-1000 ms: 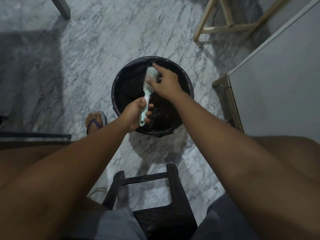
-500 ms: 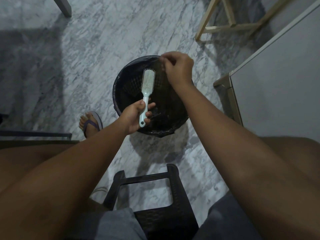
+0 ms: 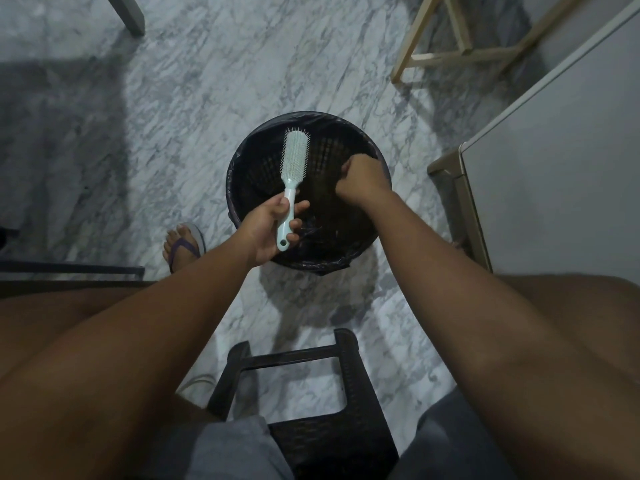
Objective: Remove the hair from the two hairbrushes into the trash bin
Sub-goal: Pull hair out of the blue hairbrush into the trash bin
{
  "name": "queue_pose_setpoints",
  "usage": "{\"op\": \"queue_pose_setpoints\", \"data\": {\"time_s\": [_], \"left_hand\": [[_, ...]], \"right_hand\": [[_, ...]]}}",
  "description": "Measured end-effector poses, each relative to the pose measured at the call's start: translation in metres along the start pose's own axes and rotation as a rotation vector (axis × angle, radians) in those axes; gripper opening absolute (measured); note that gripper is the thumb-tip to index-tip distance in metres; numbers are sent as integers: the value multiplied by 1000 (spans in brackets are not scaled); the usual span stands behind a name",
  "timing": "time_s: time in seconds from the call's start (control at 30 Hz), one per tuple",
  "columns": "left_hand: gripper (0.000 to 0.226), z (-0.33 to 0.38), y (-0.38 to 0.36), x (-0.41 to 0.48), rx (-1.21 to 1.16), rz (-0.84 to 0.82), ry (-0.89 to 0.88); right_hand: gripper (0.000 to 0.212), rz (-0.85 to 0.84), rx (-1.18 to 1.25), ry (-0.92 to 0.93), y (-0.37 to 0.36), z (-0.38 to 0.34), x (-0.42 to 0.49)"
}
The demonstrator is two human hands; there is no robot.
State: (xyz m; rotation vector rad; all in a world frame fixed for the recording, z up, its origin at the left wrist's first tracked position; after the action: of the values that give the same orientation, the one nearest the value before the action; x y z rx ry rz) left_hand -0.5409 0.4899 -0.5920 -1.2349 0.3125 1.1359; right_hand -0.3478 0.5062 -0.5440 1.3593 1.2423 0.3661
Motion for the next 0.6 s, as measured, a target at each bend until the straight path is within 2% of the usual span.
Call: {"op": "queue_pose_setpoints", "data": {"time_s": [0.07, 0.1, 0.2, 0.23, 0.3, 0.37, 0.43, 0.53, 0.6], "left_hand": [[40, 0, 2, 2, 18, -5, 9], [42, 0, 2, 2, 26, -9, 14], [43, -2, 0, 2, 53, -29, 27], [42, -2, -1, 2, 63, -36, 29], [42, -3, -3, 1, 76, -47, 33], [41, -3, -3, 1, 73, -47, 44], [41, -4, -1, 1, 63, -35, 50], [42, -5, 7, 4, 62, -8, 33], [42, -4, 13, 7, 57, 17, 12]], "right_hand": [[24, 100, 168, -12, 5, -3, 1], [31, 91, 270, 10, 3, -7, 3], [67, -64, 655, 25, -8, -20, 13], [69, -121, 778, 2, -13, -23, 15], [52, -215, 929, -3, -16, -28, 14], [36, -221, 930, 7, -16, -28, 14], [28, -168, 807, 14, -13, -22, 16], [23, -82, 590, 51, -2, -17, 17], [22, -15, 613, 90, 11, -21, 17]]}}
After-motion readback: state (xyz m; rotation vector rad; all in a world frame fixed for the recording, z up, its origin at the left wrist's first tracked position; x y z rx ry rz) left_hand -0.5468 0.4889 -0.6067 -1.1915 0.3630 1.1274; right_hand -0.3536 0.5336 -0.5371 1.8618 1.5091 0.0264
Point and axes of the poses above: each hand's wrist, its own x-axis towards the middle knuckle, its own y-axis out of the back of the hand, z = x × y, the point moved 5 cm from there along x, towards the middle knuckle, and after that the axes turned 12 degrees about -x, right-handed, at the moved point
